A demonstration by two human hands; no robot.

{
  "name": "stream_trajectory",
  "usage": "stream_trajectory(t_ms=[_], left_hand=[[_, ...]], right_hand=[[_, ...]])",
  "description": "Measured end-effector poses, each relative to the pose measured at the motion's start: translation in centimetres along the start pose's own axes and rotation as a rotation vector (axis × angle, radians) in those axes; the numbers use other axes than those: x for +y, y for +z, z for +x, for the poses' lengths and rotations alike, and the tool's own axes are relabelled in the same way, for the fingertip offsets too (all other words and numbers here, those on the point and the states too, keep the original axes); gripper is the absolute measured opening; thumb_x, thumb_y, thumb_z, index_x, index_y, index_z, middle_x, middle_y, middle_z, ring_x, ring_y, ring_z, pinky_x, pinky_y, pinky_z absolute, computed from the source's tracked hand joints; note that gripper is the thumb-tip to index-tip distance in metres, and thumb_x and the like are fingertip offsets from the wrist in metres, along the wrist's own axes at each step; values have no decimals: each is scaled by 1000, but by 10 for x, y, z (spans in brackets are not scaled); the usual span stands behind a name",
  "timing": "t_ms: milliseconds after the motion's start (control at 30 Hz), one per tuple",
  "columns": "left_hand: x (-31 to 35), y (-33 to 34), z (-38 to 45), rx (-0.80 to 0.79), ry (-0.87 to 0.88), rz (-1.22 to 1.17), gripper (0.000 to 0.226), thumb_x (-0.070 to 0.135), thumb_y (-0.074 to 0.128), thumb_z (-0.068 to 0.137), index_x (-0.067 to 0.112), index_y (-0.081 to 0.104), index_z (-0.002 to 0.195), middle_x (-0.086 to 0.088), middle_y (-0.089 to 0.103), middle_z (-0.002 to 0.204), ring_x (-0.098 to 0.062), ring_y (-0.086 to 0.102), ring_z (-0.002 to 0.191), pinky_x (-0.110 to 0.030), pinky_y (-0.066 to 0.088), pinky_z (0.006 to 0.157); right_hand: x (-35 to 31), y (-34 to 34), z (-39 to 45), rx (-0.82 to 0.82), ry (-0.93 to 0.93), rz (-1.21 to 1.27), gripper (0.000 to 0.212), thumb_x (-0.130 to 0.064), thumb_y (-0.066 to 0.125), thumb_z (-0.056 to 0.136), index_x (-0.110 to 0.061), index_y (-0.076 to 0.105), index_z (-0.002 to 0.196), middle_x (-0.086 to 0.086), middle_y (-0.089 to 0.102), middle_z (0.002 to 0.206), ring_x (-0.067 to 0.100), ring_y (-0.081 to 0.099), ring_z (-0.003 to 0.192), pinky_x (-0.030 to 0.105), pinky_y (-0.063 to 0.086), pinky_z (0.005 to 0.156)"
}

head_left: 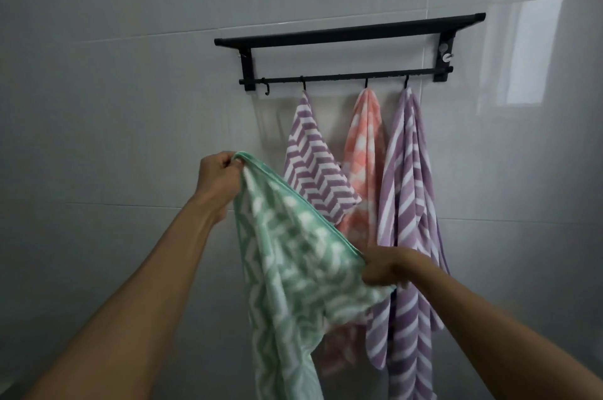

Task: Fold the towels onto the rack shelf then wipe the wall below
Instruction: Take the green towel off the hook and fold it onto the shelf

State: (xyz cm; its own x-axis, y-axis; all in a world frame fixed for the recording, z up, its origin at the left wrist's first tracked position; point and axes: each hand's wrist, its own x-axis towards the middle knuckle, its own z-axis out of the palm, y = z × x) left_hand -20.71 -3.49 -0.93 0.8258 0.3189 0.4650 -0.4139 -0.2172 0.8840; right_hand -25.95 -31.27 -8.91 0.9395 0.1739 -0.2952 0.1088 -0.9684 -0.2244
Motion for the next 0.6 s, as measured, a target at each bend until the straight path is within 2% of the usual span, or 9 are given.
stream_trajectory(t_ms=[33,100,133,200,233,300,433,500,600], left_hand=[[-4,-7,4,15,-2,16,32,6,52,100,19,68,76,-4,64,77,-16,55,68,-26,45,64],[-13,-19,11,14,-1,80,30,6,53,99,20,69,78,-2,64,75,-16,56,67,-25,45,63],[-20,-25,13,26,-2,117,29,7,54,98,21,69,77,-1,65,74,-16,56,67,-26,45,64],[-33,-31,15,72,-25,163,28,10,56,96,23,69,75,-1,66,76,-21,60,71,-33,49,68],[-40,-33,15,95,-48,180,26,12,56,96,22,69,76,-2,68,78,-24,63,76,-37,53,71],[-51,-34,15,105,-90,203,20,14,56,97,20,71,85,-5,70,85,-30,68,87,-44,57,78],[-49,-29,18,117,-135,145,18,15,56,98,16,73,94,-8,73,93,-32,70,92,-51,60,84],[-42,-25,22,137,-126,121,18,14,55,99,15,73,93,-10,73,95,-30,69,91,-49,60,84],[-34,-22,26,158,-112,125,18,14,54,99,17,70,90,-11,72,97,-29,67,89,-46,59,85]], right_hand=[[6,-2,-1,-10,36,-78,30,-12,45,96,5,61,114,16,64,106,20,52,72,19,44,52],[21,-8,-1,58,125,-153,36,-17,47,96,3,61,122,16,64,125,22,56,90,23,45,71],[24,-14,-1,140,170,-156,37,-20,48,95,-1,59,125,14,62,129,23,59,99,27,46,81],[26,-31,-4,407,238,-204,36,-22,49,96,-11,55,130,9,61,130,27,60,114,40,45,98],[25,-41,-6,543,267,-244,35,-20,49,95,-14,54,129,7,62,128,28,61,116,43,43,101],[21,-59,-11,710,306,-294,33,-13,50,94,-16,56,126,6,64,123,28,63,113,43,43,95],[12,-78,-13,874,350,-276,38,-8,50,96,-13,50,133,9,66,124,32,65,112,37,43,78],[10,-87,-16,898,365,-270,34,-8,49,98,-11,52,131,11,64,124,33,65,109,38,45,77],[7,-97,-19,908,349,-152,32,-6,57,94,-6,58,126,16,53,130,38,61,112,45,50,84]])
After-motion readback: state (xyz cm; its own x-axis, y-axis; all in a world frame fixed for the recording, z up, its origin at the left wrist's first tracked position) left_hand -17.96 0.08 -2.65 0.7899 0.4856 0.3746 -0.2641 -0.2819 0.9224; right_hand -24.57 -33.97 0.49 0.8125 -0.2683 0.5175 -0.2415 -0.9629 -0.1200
